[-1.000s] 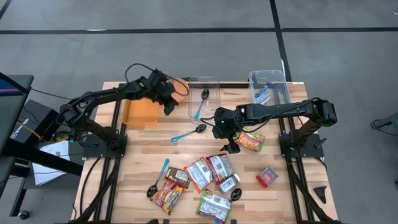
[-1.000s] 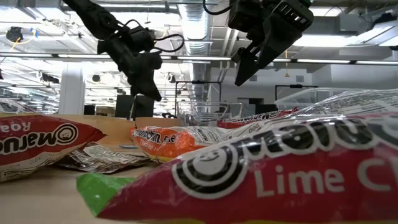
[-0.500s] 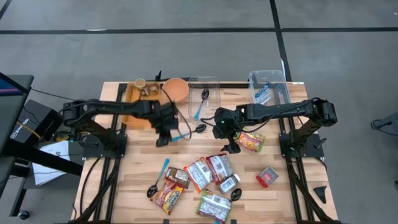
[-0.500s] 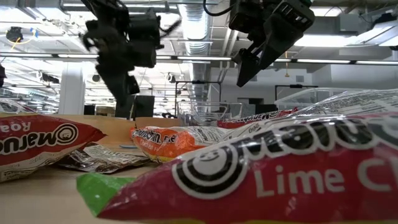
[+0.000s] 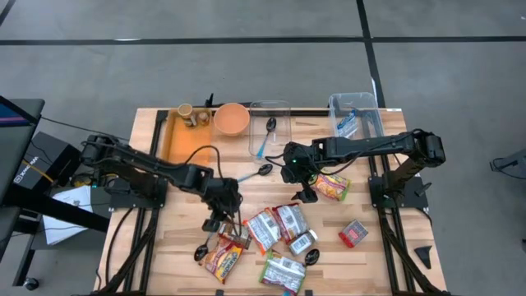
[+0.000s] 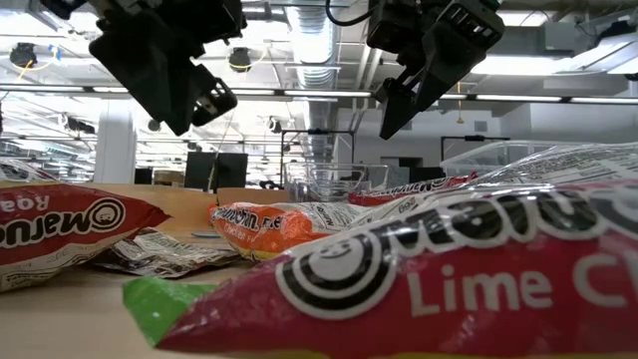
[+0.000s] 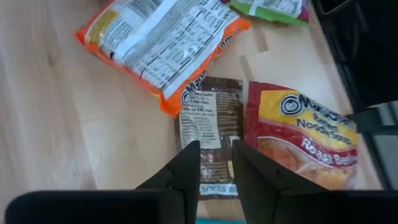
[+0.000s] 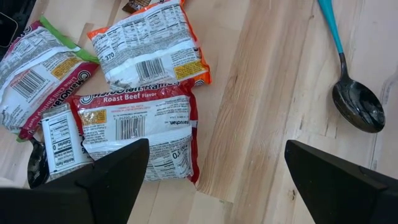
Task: Pick & Place Food Item
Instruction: Put the blue spoon into the transparent bin
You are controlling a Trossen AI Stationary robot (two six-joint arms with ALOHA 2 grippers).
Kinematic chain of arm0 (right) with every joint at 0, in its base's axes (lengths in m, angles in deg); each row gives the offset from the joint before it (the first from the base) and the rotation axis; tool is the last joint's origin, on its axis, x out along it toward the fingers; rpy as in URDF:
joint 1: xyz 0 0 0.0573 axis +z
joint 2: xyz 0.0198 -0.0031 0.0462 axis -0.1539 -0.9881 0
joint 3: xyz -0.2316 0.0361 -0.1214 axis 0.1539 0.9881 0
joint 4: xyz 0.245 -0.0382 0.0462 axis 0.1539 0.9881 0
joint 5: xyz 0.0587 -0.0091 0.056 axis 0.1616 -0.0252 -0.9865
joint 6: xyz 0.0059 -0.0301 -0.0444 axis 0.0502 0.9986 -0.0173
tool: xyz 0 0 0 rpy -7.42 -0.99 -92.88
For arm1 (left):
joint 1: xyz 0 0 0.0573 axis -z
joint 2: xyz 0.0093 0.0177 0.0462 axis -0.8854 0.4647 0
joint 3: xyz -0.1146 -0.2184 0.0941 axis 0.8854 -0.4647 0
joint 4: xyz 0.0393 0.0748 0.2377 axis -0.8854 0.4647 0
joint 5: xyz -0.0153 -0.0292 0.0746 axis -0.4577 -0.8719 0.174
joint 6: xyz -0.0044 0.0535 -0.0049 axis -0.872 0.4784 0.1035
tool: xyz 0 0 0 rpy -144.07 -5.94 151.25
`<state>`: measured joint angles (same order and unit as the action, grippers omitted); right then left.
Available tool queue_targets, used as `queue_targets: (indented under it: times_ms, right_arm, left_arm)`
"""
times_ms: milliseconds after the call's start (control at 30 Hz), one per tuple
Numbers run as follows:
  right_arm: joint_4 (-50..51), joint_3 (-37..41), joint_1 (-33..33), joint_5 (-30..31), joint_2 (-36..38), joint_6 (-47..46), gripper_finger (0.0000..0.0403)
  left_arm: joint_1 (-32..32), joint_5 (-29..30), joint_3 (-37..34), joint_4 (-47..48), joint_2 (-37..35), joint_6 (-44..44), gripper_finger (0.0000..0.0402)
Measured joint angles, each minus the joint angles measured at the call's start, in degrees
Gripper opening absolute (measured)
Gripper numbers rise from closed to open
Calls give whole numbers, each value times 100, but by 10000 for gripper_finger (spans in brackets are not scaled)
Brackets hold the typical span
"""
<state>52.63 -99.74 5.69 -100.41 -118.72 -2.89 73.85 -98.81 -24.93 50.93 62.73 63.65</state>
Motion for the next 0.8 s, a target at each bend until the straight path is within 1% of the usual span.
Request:
queue_targets:
  times_ms: [100,300,367,467,567,733,800]
  right_arm:
    - [0,0,0,0,0,0,370]
    - [4,0,0,0,0,0,370]
    - [15,0,0,0,0,0,370]
    - [39,0,0,0,0,0,370]
    - [41,0,0,0,0,0,370]
    - [198,0,0,0,0,-83,370]
    - [201,0,0,0,0,-105,370]
  left_arm:
    - [153,279,0,-8,0,-61,96]
    - [209,467,0,6,0,-472,104]
    - [209,702,0,73,0,-607,104]
    - [209,1373,0,226,0,-882,104]
    - [193,2207,0,80,0,-1043,104]
    - [189,3444,1,-490,130,-737,104]
    - [140,3821,2,-784,276,-700,104]
